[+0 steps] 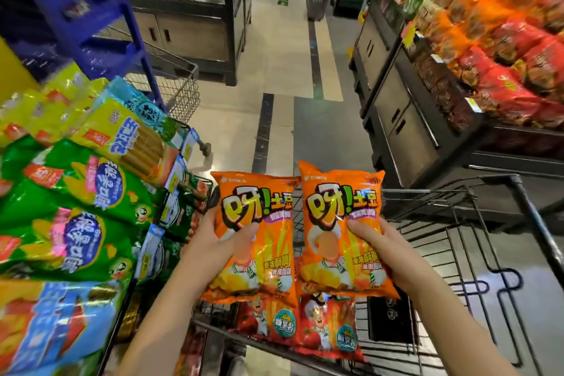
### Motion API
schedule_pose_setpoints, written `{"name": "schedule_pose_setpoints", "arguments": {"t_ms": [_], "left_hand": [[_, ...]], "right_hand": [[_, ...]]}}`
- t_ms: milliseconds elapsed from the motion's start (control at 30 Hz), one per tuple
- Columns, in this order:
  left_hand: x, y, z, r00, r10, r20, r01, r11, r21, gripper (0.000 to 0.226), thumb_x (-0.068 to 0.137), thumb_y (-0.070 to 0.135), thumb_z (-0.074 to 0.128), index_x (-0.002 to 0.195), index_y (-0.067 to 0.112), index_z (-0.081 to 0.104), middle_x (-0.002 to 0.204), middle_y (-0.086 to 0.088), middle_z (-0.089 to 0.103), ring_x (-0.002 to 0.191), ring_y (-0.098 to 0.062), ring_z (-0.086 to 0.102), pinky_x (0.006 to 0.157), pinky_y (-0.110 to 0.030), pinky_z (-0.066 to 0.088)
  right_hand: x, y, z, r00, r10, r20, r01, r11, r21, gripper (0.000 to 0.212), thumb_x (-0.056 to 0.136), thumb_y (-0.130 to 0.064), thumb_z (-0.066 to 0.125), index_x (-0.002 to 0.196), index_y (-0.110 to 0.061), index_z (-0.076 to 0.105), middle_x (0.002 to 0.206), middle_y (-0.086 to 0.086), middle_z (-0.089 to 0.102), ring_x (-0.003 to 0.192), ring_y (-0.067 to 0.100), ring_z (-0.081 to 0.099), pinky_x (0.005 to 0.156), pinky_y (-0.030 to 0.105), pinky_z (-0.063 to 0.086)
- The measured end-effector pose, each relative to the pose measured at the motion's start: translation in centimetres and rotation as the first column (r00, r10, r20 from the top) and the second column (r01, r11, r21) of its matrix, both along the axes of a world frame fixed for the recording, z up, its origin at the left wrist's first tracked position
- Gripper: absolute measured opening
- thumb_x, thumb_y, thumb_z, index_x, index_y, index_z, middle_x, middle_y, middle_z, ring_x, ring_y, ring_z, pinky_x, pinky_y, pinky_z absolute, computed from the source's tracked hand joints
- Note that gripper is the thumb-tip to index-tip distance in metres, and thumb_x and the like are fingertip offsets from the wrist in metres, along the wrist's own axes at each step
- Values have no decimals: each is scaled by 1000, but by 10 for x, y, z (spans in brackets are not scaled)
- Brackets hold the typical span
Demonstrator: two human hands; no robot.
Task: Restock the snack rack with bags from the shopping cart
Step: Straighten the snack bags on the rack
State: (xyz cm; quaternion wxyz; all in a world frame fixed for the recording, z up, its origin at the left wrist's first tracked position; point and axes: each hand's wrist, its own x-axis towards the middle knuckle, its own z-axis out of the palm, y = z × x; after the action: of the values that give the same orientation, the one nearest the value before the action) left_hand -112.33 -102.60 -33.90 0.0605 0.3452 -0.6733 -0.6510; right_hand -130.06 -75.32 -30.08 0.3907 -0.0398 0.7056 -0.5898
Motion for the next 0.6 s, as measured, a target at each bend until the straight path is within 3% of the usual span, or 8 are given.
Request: {"name": "schedule_pose_setpoints", "arguments": {"t_ms": [200,300,400,467,600], "left_hand": [[25,29,12,994,102,-39,-103,994,-26,91,62,77,83,141,48,47,135,25,60,126,-5,57,111,-46,45],[38,61,14,981,189,-42,-190,981,-36,66,70,65,81,126,49,51,125,28,60,116,3,57,103,-37,46],[51,99,13,958,283,-36,-284,959,-17,52,74,62,83,116,57,53,128,26,61,120,2,57,104,-37,46],[61,125,7,924,380,-32,-381,925,-15,59,68,68,86,117,59,56,129,23,65,120,-2,61,106,-40,48],[87,176,1,840,542,-5,-542,840,0,71,64,66,88,125,44,59,121,14,73,113,-13,71,103,-46,54]], "right_hand": [[-3,6,-5,996,90,-14,-90,995,-39,44,86,-34,75,124,-21,57,103,12,79,92,35,77,83,48,62],[-10,15,-12,983,183,-26,-184,981,-60,48,84,-37,77,125,-20,58,104,11,79,93,34,77,88,51,60],[-17,29,-18,957,285,-46,-287,956,-62,46,84,-40,78,123,-23,60,105,9,79,93,33,77,92,54,59],[-19,36,-21,936,350,-39,-352,933,-78,45,85,-39,78,123,-22,61,105,10,79,94,33,77,92,55,59],[-18,49,-31,866,500,-24,-499,860,-105,47,85,-38,78,125,-21,60,108,10,78,96,34,76,92,54,59]]}}
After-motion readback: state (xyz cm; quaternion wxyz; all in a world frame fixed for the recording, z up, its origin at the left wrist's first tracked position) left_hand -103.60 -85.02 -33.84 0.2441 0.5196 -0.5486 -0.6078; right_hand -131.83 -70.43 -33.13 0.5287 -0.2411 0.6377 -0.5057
